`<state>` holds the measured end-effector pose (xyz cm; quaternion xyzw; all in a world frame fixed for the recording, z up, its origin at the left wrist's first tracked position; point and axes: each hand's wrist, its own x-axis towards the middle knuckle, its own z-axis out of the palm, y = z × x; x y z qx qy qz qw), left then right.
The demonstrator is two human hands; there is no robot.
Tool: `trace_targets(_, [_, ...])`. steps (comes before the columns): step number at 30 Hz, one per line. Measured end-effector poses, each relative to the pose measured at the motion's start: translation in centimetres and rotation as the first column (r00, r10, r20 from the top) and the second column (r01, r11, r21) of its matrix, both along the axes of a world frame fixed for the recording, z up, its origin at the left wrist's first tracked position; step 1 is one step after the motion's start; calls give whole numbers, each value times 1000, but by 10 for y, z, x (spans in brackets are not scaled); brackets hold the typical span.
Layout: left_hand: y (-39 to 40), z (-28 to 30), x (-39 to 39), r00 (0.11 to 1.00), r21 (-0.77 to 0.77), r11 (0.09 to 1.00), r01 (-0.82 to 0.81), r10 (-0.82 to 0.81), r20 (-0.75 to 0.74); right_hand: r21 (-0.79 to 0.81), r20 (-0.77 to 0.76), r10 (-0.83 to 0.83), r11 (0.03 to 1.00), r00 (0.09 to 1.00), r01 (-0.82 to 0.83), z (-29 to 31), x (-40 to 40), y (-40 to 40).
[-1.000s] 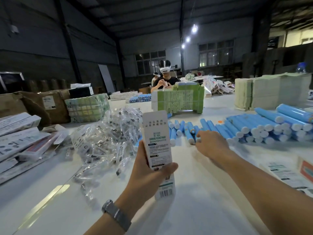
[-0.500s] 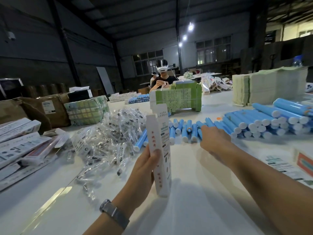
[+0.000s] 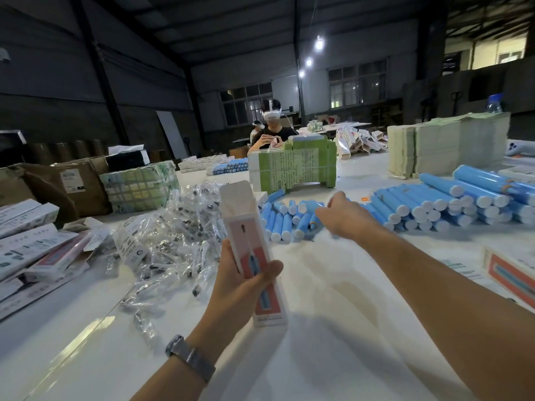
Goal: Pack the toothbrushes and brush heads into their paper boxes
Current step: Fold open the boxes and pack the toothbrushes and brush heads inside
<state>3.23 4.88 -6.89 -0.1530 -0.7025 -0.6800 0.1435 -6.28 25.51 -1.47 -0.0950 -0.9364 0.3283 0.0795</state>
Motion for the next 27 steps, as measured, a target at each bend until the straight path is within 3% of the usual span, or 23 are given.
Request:
trace_targets(2, [1, -1, 2, 999, -11, 1000, 20, -20, -28, -264, -137, 46, 961, 990, -81, 9, 4, -11])
trace_targets(5, [1, -4, -2, 999, -19, 1000, -19, 18, -51, -601, -350, 92, 742, 932, -299, 23, 18, -31])
trace_targets(8, [-2, -6, -6, 995, -42, 995, -94, 92, -47, -691, -501, 192, 498, 844, -524, 38, 37, -48])
trace_targets(12, [-5, -9, -9, 986, -69, 985, -161, 158, -47, -673, -672, 192, 244, 715, -698, 58, 56, -61])
trace_targets(17, [-3, -8, -10, 985, -88, 982, -168, 165, -49, -544, -775, 101, 395, 624, -740, 64, 69, -65])
trace_targets(20, [-5, -11, -12, 982, -111, 977, -184, 177, -74, -504, -815, 79, 392, 575, -769, 66, 74, -65])
trace_targets(27, [-4, -11, -12, 978, -127, 971, -203, 194, -82, -292, -925, 73, 495, 374, -818, 73, 86, -67])
